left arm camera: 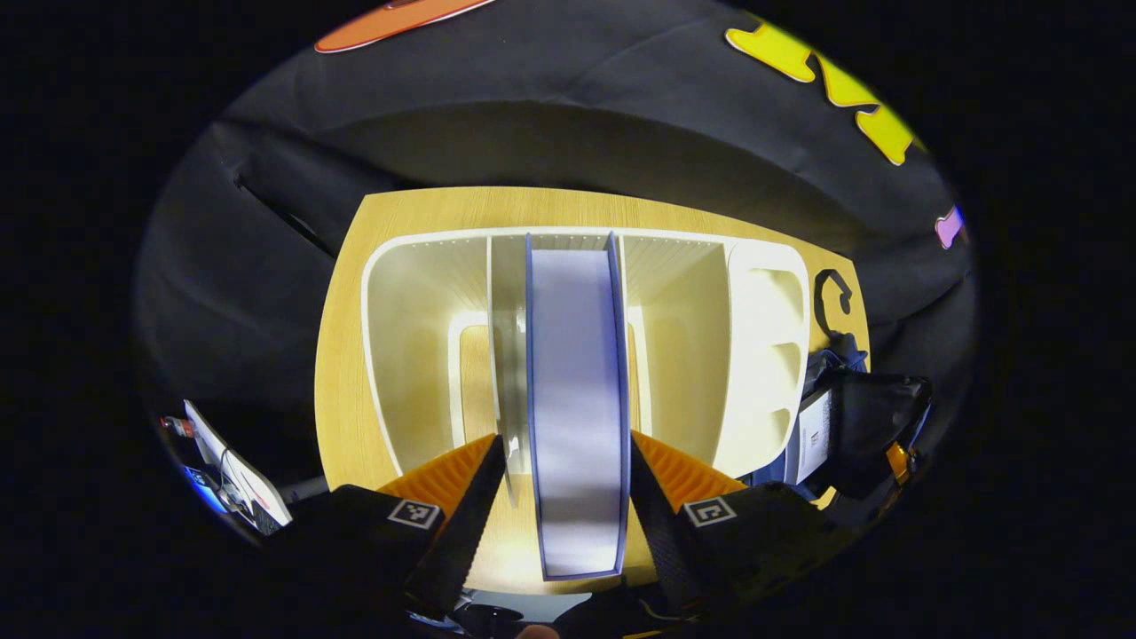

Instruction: Open the schoolbag, grab two books from the bookshelf and put them into the schoolbag.

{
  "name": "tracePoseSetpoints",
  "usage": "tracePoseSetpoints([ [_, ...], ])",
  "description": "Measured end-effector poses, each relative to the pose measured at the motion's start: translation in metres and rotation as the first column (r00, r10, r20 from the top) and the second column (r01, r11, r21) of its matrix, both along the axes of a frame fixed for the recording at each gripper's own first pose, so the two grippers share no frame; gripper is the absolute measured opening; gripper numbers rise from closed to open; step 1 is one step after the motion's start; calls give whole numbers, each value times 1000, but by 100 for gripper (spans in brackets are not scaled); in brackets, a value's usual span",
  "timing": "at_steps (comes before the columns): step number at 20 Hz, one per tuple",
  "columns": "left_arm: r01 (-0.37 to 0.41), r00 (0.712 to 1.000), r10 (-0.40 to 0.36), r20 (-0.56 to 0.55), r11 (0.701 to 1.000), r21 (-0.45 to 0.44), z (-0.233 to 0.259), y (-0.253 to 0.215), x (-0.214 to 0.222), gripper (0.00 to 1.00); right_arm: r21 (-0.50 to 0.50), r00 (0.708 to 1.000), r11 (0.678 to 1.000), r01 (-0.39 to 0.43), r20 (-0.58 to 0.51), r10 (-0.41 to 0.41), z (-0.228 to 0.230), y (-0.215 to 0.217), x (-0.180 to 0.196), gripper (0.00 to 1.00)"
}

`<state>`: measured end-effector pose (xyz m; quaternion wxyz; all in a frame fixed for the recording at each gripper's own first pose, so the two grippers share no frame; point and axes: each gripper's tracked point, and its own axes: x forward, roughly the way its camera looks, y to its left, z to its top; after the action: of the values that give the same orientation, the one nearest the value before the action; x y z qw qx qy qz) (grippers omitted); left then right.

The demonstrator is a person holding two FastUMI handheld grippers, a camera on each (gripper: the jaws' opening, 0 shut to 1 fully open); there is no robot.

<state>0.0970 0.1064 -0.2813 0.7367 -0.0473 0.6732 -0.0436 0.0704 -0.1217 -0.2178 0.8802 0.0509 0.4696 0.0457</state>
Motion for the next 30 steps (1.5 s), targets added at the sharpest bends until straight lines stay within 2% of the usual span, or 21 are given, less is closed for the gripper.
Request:
tracePoseSetpoints([
  [1,-1,1000,1,-12,1000,3,-1,-1,-1,84,3,1000,1000,1,0,-1,0,0,0,0],
  [3,1,999,0,-35,1000,9,-4,0,-4,71,10,1000,1000,1,1,-1,-1,0,0,0],
  [4,-6,999,6,-46,1000,12,-5,-2,-5,73,13,1000,1000,-1,2,1,-1,0,-1,0],
  [7,-17,997,19,-73,999,30,-6,0,-8,47,23,1000,1000,-1,6,0,-3,-1,-1,0],
  [10,-40,997,43,-67,998,49,1,3,-11,46,25,1000,1000,-5,11,5,-3,-3,-1,0],
  [11,-44,997,47,-54,998,53,6,5,-14,41,24,1000,1000,-9,14,8,-3,-3,-1,0],
  [12,-45,998,47,-36,998,54,14,8,-16,45,22,1000,1000,-14,18,13,-3,-3,-1,0],
  [14,-52,999,52,1,997,53,35,16,-26,45,24,999,999,-25,20,25,-3,-1,-2,0],
  [20,-80,986,83,142,996,-27,114,27,-74,43,18,998,998,-55,34,54,-3,1,-3,0],
  [23,-100,969,122,217,989,-111,155,20,-92,43,22,998,998,-53,41,52,-1,0,-5,0],
  [26,-104,942,170,289,967,-230,177,-6,-102,43,30,998,999,-44,42,43,-1,-2,-8,0],
  [28,-114,934,218,283,932,-344,190,-29,-109,43,30,998,999,-45,42,43,-1,-1,-9,0],
  [30,-119,927,262,267,883,-453,198,-56,-112,43,25,998,999,-47,48,46,1,0,-10,0],
])
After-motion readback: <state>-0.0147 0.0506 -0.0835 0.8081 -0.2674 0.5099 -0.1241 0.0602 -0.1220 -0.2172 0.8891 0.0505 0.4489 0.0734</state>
